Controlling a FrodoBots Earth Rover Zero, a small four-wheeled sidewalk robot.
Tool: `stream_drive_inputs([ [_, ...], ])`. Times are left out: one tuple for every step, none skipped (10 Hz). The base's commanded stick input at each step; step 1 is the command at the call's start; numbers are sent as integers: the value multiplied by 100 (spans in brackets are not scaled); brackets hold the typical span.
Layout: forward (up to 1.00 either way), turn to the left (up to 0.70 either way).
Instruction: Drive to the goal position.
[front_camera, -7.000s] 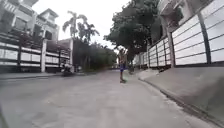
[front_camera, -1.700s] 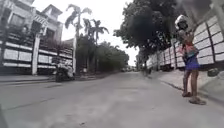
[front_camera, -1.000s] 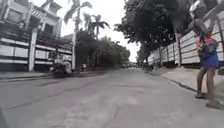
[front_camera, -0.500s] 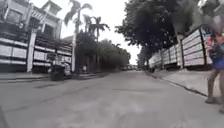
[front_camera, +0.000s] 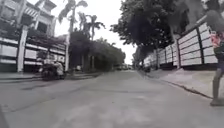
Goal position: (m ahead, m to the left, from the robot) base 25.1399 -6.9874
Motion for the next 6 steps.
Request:
stream_drive_inputs([
  [50, 0],
  [50, 0],
  [50, 0],
  [50, 0],
  [50, 0],
  [50, 0],
])
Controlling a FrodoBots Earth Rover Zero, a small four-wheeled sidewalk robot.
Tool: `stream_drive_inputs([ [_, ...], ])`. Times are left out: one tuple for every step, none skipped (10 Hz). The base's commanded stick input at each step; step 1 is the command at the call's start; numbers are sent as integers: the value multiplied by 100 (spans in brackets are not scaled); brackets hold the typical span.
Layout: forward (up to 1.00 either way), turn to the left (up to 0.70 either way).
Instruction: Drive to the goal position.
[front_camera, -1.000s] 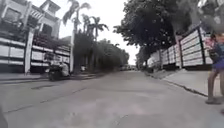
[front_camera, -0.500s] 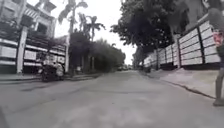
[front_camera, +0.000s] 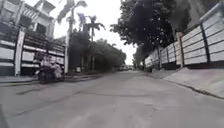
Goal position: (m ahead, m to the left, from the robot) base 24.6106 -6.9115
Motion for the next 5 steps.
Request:
stream_drive_inputs([
  [50, 0],
  [50, 0],
  [50, 0],
  [50, 0],
  [50, 0],
])
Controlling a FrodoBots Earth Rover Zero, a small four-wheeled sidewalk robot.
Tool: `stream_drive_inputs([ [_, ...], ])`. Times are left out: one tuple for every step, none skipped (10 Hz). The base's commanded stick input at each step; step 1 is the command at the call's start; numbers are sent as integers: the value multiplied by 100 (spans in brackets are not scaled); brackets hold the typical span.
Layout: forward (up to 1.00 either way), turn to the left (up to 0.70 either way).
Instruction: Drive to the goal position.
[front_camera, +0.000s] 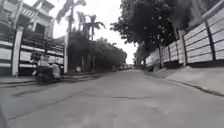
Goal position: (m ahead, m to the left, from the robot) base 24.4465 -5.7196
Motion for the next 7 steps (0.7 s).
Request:
stream_drive_inputs([
  [50, 0],
  [50, 0],
  [50, 0],
  [50, 0],
  [50, 0],
  [50, -5],
  [50, -22],
])
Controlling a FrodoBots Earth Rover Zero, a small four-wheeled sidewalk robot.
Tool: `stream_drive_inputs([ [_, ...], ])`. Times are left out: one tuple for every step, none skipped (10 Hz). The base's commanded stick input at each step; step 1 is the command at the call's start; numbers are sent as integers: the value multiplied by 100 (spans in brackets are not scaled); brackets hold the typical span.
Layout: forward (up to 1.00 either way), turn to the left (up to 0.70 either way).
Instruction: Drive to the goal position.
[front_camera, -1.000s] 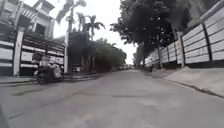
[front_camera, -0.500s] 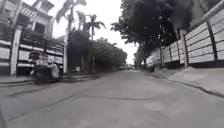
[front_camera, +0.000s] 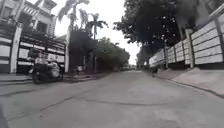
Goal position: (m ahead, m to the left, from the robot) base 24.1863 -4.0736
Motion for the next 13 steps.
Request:
stream_drive_inputs([
  [50, -39],
  [50, -50],
  [50, -50],
  [50, -50],
  [50, -50],
  [50, -50],
  [50, -50],
  [50, -50],
  [50, -50],
  [50, -50],
  [50, -50],
  [50, -50],
  [50, -50],
])
